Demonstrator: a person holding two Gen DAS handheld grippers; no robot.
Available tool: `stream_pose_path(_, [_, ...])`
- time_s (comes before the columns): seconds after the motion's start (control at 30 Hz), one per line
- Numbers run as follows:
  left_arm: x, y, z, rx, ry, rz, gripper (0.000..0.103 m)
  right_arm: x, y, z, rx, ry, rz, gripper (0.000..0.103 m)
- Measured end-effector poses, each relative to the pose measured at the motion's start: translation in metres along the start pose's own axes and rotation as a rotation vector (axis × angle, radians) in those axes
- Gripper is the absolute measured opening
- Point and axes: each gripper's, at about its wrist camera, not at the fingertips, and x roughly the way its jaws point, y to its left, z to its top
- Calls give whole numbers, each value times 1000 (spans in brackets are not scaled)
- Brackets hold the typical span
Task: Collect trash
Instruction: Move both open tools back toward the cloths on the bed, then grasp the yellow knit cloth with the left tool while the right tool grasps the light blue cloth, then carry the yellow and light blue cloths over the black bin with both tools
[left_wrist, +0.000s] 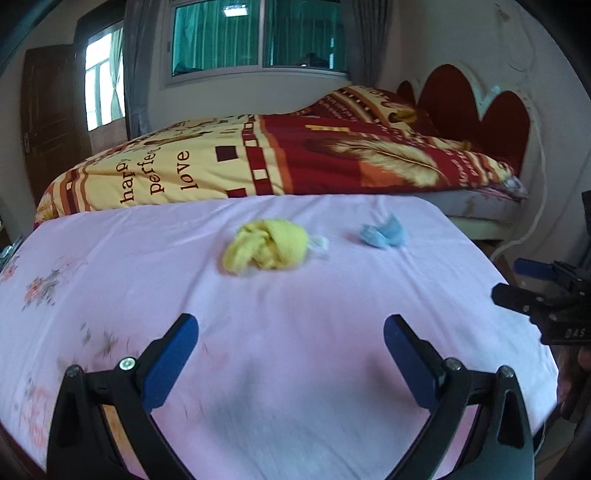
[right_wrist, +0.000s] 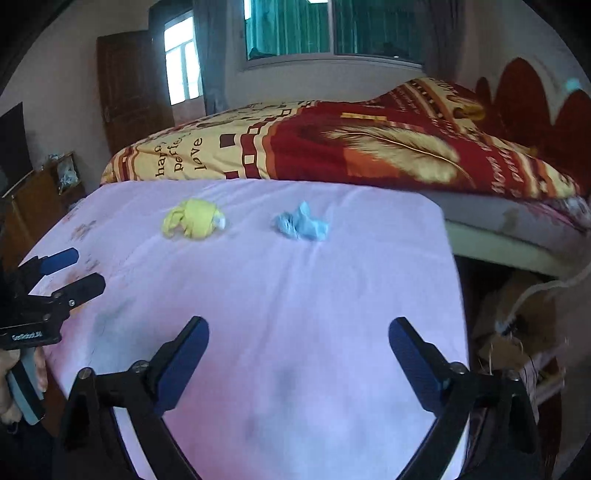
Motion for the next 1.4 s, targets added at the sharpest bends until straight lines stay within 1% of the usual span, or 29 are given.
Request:
stream_pose_path(0.03, [12,4,6,-1,9,2,101,12,0,8,-9,7,0,91])
stream_pose_path(0.13, [43,11,20,1,39,-1,100,54,-4,37,-21,31,9,91])
stream_pose_path(0.23, [79,14,35,25,74,18,100,92,-6,58,-32,69,11,91])
stream_pose_path(0.33, [108,20,45,11,117,5,100,128,-6,71,-58,109,-2,91])
stream_pose_path(0.4, [118,21,48,5,128,-1,100,147,-3,75,-75,133,-7,90])
stream_pose_path(0.43, [123,21,50,7,132,-4,98,154,-2,75,-81,141,-9,89])
stream_pose_path(0.5, [131,20,54,10,144,-12,97,169,-3,77,-79,169,-19,83])
stream_pose_path(0.53, [136,19,54,13,160,-19,95,173,-4,77,-76,179,-15,76])
stream_pose_path(0.57, [141,18,55,18,174,-24,93,178,-4,77,-78,186,-19,73])
stream_pose_path(0.6, [145,19,54,19,183,-28,87,180,-4,76,-76,185,-20,72])
stream_pose_path(0.63, [148,19,52,11,198,-51,80,179,-4,76,-71,181,-15,67])
stream_pose_path(0.67, [154,22,51,5,216,-70,75,178,-4,76,-67,174,-5,60])
stream_pose_path(0.7, [157,23,50,-4,237,-85,67,177,-4,76,-68,168,-3,56])
stream_pose_path(0.73, [156,25,52,-14,230,-94,58,176,-2,76,-69,164,0,50])
stream_pose_path(0.77, [153,28,53,-25,215,-116,53,174,-1,76,-70,162,2,45])
stream_pose_path(0.8, [148,29,53,-26,204,-123,51,171,0,76,-69,157,5,42])
stream_pose_path(0.87, [138,28,52,-20,185,-130,50,164,0,75,-53,141,20,38])
stream_pose_path(0.93, [124,24,49,9,157,-123,50,153,0,74,-38,118,32,37])
stream_pose_path(1.0, [103,20,43,25,126,-136,50,135,0,70,-19,85,47,37])
stream_pose_path(1.07, [85,14,38,52,98,-132,50,112,-1,65,-1,53,56,37])
stream_pose_path(1.23, [41,-1,23,56,54,-162,50,56,2,43,0,6,41,37])
stream_pose_path(1.4, [11,-23,10,72,45,-180,50,-4,3,16,2,-36,21,37])
